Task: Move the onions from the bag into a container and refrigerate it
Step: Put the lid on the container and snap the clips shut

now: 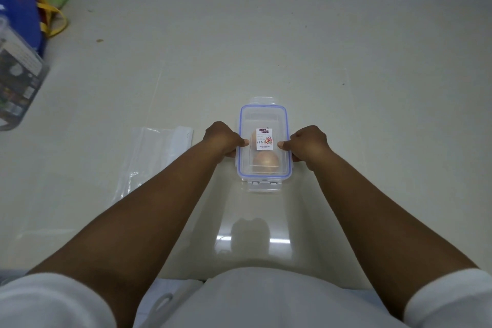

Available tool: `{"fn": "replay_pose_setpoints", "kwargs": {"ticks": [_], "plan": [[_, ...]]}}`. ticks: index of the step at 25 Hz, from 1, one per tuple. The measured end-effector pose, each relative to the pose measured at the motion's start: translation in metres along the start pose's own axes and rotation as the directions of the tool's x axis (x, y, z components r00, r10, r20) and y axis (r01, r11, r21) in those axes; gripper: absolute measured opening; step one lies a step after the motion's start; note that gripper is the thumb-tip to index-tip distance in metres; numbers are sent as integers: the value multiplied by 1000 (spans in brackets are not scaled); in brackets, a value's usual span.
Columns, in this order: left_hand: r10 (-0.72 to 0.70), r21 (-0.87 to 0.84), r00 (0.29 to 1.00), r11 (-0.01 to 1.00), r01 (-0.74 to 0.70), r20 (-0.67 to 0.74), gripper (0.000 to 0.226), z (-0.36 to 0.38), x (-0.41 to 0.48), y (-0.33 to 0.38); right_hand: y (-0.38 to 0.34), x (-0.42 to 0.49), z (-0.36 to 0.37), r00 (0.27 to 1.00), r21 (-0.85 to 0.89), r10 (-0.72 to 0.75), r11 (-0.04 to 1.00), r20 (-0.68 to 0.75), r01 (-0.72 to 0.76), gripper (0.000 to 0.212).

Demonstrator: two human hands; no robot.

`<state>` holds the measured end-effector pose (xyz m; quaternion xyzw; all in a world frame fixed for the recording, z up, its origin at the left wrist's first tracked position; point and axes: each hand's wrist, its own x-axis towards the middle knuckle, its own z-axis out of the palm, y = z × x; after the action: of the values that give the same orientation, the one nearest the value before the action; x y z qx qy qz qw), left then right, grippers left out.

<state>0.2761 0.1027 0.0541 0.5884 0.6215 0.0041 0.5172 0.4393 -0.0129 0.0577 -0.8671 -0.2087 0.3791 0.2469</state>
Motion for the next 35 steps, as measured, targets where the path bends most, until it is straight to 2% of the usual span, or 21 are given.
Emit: {"fn": "replay_pose_setpoints", "kwargs": {"ticks": [4,11,15,19,21,23,25,27,29,32,35], "plan": [[-19,-97,998,995,24,59,33,-1,-1,0,2,2,-1,998,166,38,985,49,-46,27],[-18,-173,1000,985,22,25,29,3,-5,-4,6,4,1,998,209,15,978,59,-27,28],[7,-170,1000,985,-8,-10,31,4,-16,-7,5,4,2,999,104,-35,994,23,32,32],[9,-130,1000,991,-8,12,32,-2,-38,-23,5,-2,6,983,4,-176,984,56,176,27],[25,-31,999,999,-27,-36,36,-9,-53,-44,0,-6,6,955,-53,-265,960,134,274,22],[69,23,971,998,-65,-230,47,-20,-61,-68,-9,-11,6,909,-153,-323,917,262,369,27],[117,51,914,993,-105,-389,44,-31,-66,-86,-17,-15,8,844,-270,-354,835,403,479,30],[171,131,901,983,-129,-400,46,-40,-69,-96,-23,-17,11,786,-345,-376,745,490,571,31],[215,206,920,967,-152,-329,52,-45,-70,-100,-26,-21,17,764,-382,-385,695,517,609,31],[305,301,918,927,-225,-253,57,-47,-72,-100,-24,-31,31,791,-412,-432,685,433,600,33],[330,401,925,886,-234,-190,54,-46,-72,-99,-5,-56,40,828,-488,-556,703,74,516,38]]}}
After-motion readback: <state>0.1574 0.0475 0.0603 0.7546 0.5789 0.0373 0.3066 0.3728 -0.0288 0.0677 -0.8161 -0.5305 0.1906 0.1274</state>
